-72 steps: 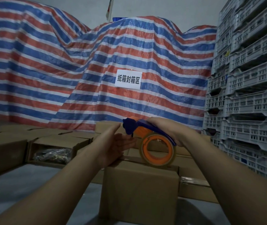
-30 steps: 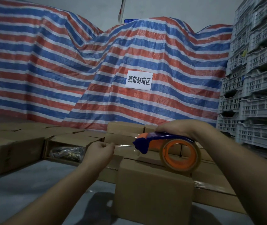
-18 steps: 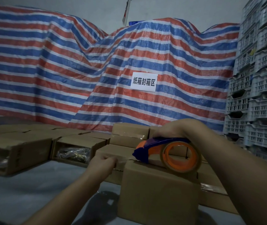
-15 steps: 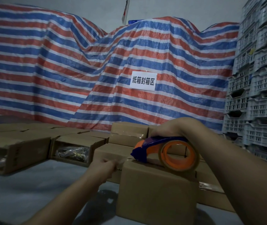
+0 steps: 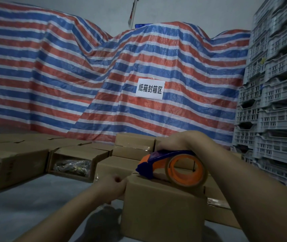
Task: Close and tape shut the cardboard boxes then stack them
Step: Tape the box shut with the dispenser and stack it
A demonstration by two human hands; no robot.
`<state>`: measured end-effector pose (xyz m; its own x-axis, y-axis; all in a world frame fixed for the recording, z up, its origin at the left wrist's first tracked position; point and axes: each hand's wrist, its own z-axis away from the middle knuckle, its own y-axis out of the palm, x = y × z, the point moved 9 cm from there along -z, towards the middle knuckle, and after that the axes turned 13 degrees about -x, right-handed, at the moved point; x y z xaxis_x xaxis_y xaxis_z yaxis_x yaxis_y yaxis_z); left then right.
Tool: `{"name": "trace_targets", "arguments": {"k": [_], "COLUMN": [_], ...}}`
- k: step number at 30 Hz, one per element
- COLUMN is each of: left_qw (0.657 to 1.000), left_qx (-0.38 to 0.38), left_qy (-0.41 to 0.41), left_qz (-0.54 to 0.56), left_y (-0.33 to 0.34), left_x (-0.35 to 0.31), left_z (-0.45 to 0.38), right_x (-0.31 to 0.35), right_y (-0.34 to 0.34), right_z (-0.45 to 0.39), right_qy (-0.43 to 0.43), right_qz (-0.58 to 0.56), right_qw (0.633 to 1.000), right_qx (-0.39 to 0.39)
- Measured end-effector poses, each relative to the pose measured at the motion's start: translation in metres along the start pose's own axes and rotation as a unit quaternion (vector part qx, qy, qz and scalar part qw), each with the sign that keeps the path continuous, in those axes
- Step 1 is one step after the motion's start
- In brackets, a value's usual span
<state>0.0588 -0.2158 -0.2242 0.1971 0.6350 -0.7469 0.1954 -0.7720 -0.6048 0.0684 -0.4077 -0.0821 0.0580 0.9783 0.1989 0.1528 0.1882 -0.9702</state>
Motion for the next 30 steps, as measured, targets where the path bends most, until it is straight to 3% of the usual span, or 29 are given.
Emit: {"name": "trace_targets", "arguments": {"k": [2, 5, 10, 13, 24, 30], "left_qw": [0.999, 0.99, 0.987, 0.981, 0.983, 0.985], "left_qx": [-0.033, -0.09, 0.059, 0.105, 0.084, 0.07], "left_qy": [0.031, 0.031, -0.035, -0.058, -0.079, -0.075], "left_qz": [-0.017, 0.103, 0.142, 0.155, 0.145, 0.139], "left_y": [-0.009, -0.027, 0.002, 0.012, 0.006, 0.006], "left_x": [-0.002, -0.009, -0.019, -0.018, -0.02, -0.02], "left_z": [-0.008, -0.017, -0.006, -0.001, 0.001, 0.001], "right_x": [0.0, 0.001, 0.001, 0.001, -0.019, -0.076], "right_y": [-0.001, 0.0, 0.002, 0.002, -0.013, -0.028], "right_z": [-0.001, -0.003, 0.0, 0.001, 0.017, 0.033], "right_qy": [-0.004, -0.006, -0.006, -0.001, 0.021, 0.001], "right_qz": [0.005, 0.002, 0.0, 0.008, 0.021, 0.145], "right_qw": [1.0, 1.0, 1.0, 1.0, 0.999, 0.989], "right_qx": [-0.005, -0.006, 0.007, 0.002, 0.029, 0.0]}}
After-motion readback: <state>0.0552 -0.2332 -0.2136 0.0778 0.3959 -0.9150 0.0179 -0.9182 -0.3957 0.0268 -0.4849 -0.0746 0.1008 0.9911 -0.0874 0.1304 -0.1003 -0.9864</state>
